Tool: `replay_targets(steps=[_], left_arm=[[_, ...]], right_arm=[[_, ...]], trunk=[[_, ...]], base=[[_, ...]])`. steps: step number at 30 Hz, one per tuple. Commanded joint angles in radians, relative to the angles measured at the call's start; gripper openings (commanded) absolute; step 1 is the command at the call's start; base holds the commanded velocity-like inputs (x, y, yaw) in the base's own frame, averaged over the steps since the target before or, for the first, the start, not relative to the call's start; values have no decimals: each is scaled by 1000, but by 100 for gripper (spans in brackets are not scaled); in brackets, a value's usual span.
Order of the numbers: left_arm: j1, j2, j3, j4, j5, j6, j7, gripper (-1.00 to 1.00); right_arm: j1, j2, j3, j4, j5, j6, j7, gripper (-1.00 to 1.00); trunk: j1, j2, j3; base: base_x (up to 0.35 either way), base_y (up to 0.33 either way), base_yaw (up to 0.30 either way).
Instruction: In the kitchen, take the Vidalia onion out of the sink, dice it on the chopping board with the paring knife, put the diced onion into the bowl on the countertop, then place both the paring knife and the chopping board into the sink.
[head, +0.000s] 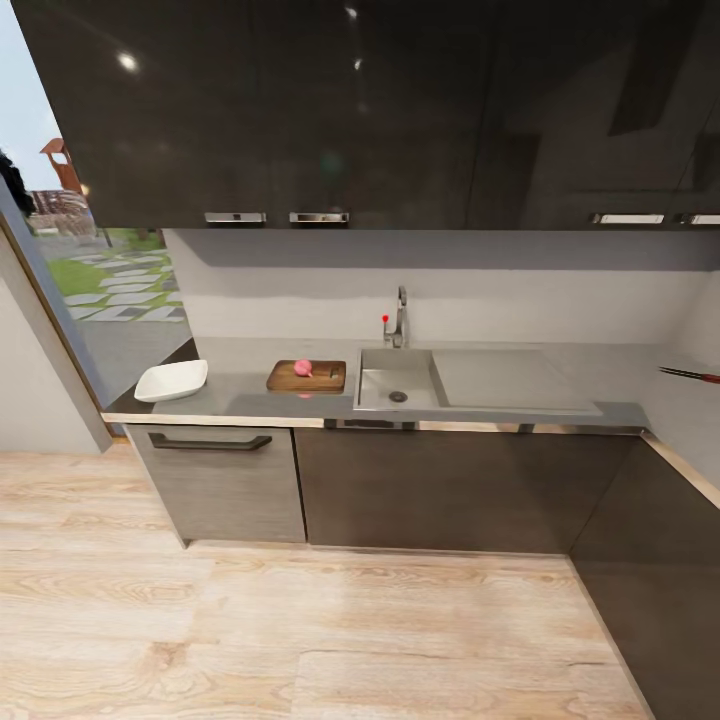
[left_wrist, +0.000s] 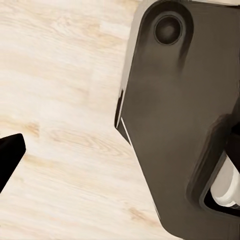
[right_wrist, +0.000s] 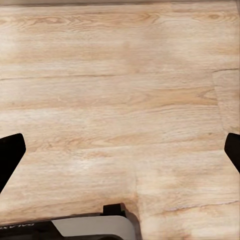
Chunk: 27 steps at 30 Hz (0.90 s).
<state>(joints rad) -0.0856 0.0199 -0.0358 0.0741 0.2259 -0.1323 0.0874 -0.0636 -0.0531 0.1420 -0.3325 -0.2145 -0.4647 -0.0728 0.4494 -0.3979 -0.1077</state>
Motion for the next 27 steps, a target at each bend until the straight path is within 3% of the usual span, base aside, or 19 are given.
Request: replay_targets(steps=[1, 12, 27], left_arm=[[-2, 0, -4, 4, 7, -8, 2, 100], [-2, 13, -4, 4, 7, -12, 5, 100], [-2, 19, -4, 4, 8, -12, 5, 100]], right_arm=[[-1, 0, 8, 1, -6, -3, -8, 100], [-1, 7, 7, 1, -12, -3, -9, 100], [-1, 7, 7, 1, -13, -5, -8, 100]], trunk=[[1, -2, -2], [1, -2, -1], [1, -2, 11]], base=[[0, 0, 0], [0, 0, -36], [0, 0, -236]])
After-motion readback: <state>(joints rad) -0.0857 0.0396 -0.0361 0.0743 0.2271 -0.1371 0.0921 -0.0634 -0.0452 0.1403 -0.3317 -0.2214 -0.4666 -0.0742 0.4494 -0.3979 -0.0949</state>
